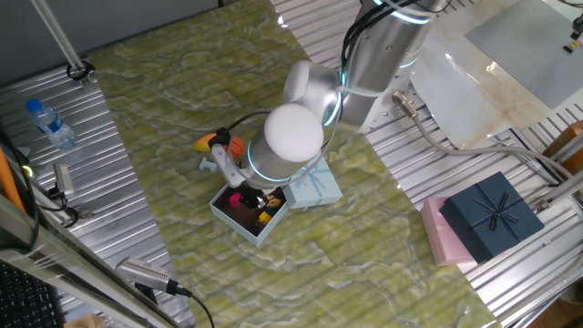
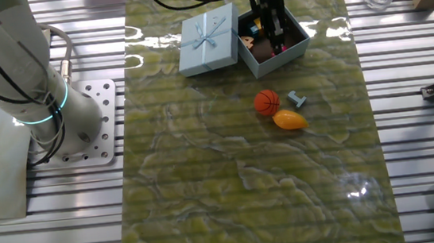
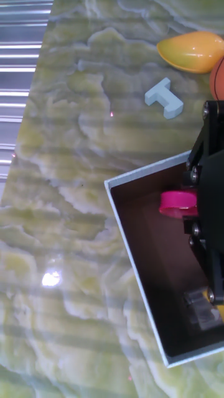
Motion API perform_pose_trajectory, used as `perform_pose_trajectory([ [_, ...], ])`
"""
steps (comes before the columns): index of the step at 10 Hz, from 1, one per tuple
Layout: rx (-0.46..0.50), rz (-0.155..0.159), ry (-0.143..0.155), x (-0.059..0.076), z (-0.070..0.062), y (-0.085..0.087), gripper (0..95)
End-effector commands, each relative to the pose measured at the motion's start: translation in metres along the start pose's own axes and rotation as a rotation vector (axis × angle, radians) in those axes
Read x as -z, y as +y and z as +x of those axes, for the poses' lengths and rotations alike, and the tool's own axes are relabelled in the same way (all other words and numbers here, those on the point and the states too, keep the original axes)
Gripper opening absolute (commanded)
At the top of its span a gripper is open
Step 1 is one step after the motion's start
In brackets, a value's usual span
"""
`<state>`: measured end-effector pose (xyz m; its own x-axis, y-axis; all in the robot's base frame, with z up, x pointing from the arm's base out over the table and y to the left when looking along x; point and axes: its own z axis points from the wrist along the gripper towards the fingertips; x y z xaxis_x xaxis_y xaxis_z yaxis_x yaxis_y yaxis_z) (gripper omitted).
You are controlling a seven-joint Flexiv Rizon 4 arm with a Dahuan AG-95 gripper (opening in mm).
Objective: Take everything out of the gift box
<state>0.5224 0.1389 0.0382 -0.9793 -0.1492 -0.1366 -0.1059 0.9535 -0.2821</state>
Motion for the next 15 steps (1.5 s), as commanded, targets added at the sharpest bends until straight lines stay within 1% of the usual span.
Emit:
perform_pose_trajectory([
  [1,-0.002,0.001,-0.005,-0.0017,-0.0017,0.0000,19.0],
  [5,0.008,0.000,-0.008,-0.0018,-0.0028,0.0004,19.0],
  [7,0.019,-0.006,-0.009,-0.0025,-0.0034,0.0001,19.0],
  [8,0.019,-0.022,-0.012,-0.0038,-0.0043,-0.0005,38.0],
  [10,0.020,-0.030,-0.014,-0.0043,-0.0046,-0.0007,38.0],
  [13,0.011,-0.029,-0.014,-0.0038,-0.0052,-0.0001,38.0],
  [14,0.010,-0.029,-0.014,-0.0037,-0.0054,0.0000,19.0],
  [15,0.008,-0.031,-0.013,-0.0041,-0.0059,-0.0001,19.0],
])
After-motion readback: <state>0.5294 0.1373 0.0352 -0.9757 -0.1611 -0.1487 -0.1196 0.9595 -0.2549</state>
